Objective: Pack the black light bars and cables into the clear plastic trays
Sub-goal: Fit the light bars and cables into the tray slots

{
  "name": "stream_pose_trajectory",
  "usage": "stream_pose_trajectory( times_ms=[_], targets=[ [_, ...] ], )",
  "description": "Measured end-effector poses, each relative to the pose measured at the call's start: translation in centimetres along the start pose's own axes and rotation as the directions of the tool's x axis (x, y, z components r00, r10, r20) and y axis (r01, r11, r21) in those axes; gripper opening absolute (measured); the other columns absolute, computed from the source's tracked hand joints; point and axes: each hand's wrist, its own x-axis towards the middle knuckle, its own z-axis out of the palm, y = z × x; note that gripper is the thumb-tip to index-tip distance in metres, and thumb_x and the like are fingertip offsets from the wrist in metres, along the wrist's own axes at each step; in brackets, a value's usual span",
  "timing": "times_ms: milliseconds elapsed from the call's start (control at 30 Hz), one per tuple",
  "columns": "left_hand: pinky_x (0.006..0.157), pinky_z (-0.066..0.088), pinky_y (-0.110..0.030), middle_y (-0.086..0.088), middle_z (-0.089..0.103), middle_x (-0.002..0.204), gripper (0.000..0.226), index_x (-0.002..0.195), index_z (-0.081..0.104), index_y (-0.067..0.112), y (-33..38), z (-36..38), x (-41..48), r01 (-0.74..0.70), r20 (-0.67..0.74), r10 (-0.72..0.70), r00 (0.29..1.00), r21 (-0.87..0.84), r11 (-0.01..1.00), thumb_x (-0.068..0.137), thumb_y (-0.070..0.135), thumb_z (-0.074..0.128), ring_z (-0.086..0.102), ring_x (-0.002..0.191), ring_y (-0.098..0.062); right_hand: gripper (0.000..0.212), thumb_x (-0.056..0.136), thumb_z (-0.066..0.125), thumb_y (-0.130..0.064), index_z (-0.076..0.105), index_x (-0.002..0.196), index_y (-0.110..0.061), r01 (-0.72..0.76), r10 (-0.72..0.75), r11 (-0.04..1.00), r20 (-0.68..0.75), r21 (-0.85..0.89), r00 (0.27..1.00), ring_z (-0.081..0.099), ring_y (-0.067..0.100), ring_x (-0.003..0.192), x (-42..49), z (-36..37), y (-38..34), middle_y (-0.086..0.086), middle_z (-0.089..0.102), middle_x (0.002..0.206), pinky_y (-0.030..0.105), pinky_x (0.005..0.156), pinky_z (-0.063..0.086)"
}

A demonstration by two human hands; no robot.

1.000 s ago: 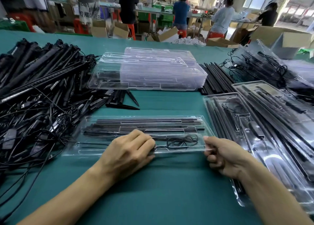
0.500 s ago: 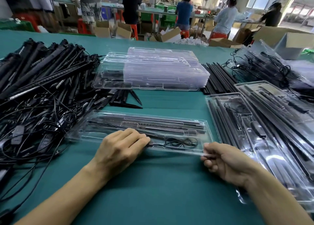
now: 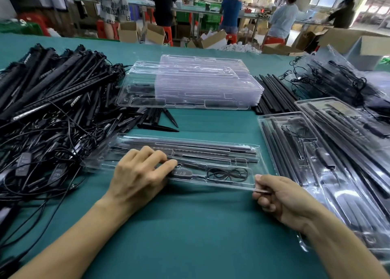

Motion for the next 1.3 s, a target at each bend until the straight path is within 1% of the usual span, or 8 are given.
stream_pose_trajectory(
  times_ms=[100, 233, 333, 567, 733, 1000, 1200, 1300],
  targets=[
    [0.059, 0.049, -0.037, 0.001, 0.066, 0.079, 0.007, 0.088, 0.074, 0.016, 0.9, 0.3, 0.8, -0.059, -0.012, 0.059, 0.998, 0.026, 0.998, 0.087, 0.014, 0.067, 0.062, 0.069, -0.025, 0.033, 0.097, 0.054, -0.016, 0.053, 0.064, -0.012, -0.012, 0.012, 1.000, 0.004, -0.020, 1.000, 0.045, 0.011, 0.038, -0.1, 0.0, -0.1, 0.011, 0.057, 0.058, 0.016, 0.032, 0.030],
    [0.055, 0.046, -0.037, 0.001, 0.063, 0.073, 0.016, 0.076, 0.068, 0.015, 1.5, 0.6, 1.4, -0.046, -0.023, 0.049, 0.999, 0.112, 0.993, 0.083, 0.001, 0.064, 0.060, 0.068, -0.024, 0.031, 0.097, 0.054, -0.016, 0.053, 0.067, -0.010, -0.033, 0.033, 0.999, -0.007, -0.039, 0.999, 0.044, 0.011, 0.038, 0.0, 0.2, -0.3, 0.012, 0.057, 0.059, 0.016, 0.031, 0.029],
    [0.055, 0.045, -0.036, 0.002, 0.064, 0.074, 0.017, 0.075, 0.068, 0.016, 1.6, 0.6, 1.5, -0.036, -0.015, 0.039, 0.999, 0.155, 0.987, 0.085, 0.002, 0.065, 0.061, 0.070, -0.024, 0.033, 0.097, 0.054, -0.017, 0.053, 0.065, -0.010, -0.052, 0.052, 0.998, -0.016, -0.023, 0.999, 0.040, 0.010, 0.034, 0.2, 0.2, -0.4, 0.011, 0.055, 0.056, 0.014, 0.029, 0.025],
    [0.049, 0.047, -0.034, -0.002, 0.066, 0.075, 0.022, 0.086, 0.074, 0.015, 1.6, 0.4, 1.9, -0.143, -0.025, 0.145, 0.989, 0.060, 0.988, 0.095, 0.005, 0.056, 0.062, 0.061, -0.022, 0.039, 0.096, 0.055, -0.018, 0.050, 0.057, -0.012, -0.065, 0.065, 0.998, -0.049, -0.005, 0.997, 0.032, 0.009, 0.028, 0.4, 0.4, -0.5, 0.008, 0.049, 0.050, 0.012, 0.033, 0.020],
    [0.049, 0.051, -0.034, -0.003, 0.064, 0.070, 0.043, 0.083, 0.074, 0.011, 1.4, 0.5, 2.4, -0.177, -0.023, 0.177, 0.984, 0.016, 0.984, 0.105, 0.007, 0.038, 0.060, 0.057, -0.022, 0.032, 0.095, 0.053, -0.019, 0.050, 0.065, -0.012, -0.070, 0.070, 0.998, -0.038, 0.003, 0.997, 0.037, 0.010, 0.032, 0.3, 0.4, -0.4, 0.008, 0.052, 0.053, 0.014, 0.030, 0.024],
    [0.051, 0.051, -0.033, -0.004, 0.064, 0.070, 0.026, 0.088, 0.074, 0.009, 0.8, 0.7, 2.3, -0.250, -0.010, 0.250, 0.968, -0.051, 0.967, 0.097, 0.004, 0.051, 0.060, 0.057, -0.023, 0.032, 0.097, 0.047, -0.016, 0.047, 0.065, -0.012, -0.147, 0.145, 0.989, 0.047, 0.020, 0.988, 0.034, 0.008, 0.033, -0.1, 0.1, -0.8, 0.007, 0.050, 0.054, 0.014, 0.031, 0.020],
    [0.051, 0.051, -0.034, -0.003, 0.065, 0.072, 0.026, 0.085, 0.074, 0.010, 0.8, 0.7, 2.0, -0.184, -0.015, 0.183, 0.983, -0.023, 0.983, 0.098, 0.004, 0.052, 0.060, 0.058, -0.023, 0.035, 0.094, 0.052, -0.015, 0.047, 0.060, -0.012, -0.104, 0.104, 0.994, -0.056, -0.011, 0.993, 0.029, 0.007, 0.027, 0.1, 0.5, -0.7, 0.007, 0.047, 0.048, 0.012, 0.032, 0.020],
    [0.051, 0.051, -0.035, -0.005, 0.066, 0.075, 0.030, 0.082, 0.072, 0.010, 1.2, 0.7, 1.8, -0.133, 0.003, 0.133, 0.991, -0.016, 0.991, 0.099, 0.003, 0.048, 0.061, 0.060, -0.024, 0.033, 0.094, 0.052, -0.016, 0.049, 0.062, -0.012, -0.097, 0.096, 0.995, -0.047, -0.014, 0.994, 0.033, 0.007, 0.029, 0.0, 0.6, -0.6, 0.008, 0.051, 0.051, 0.013, 0.031, 0.022]
  ],
)
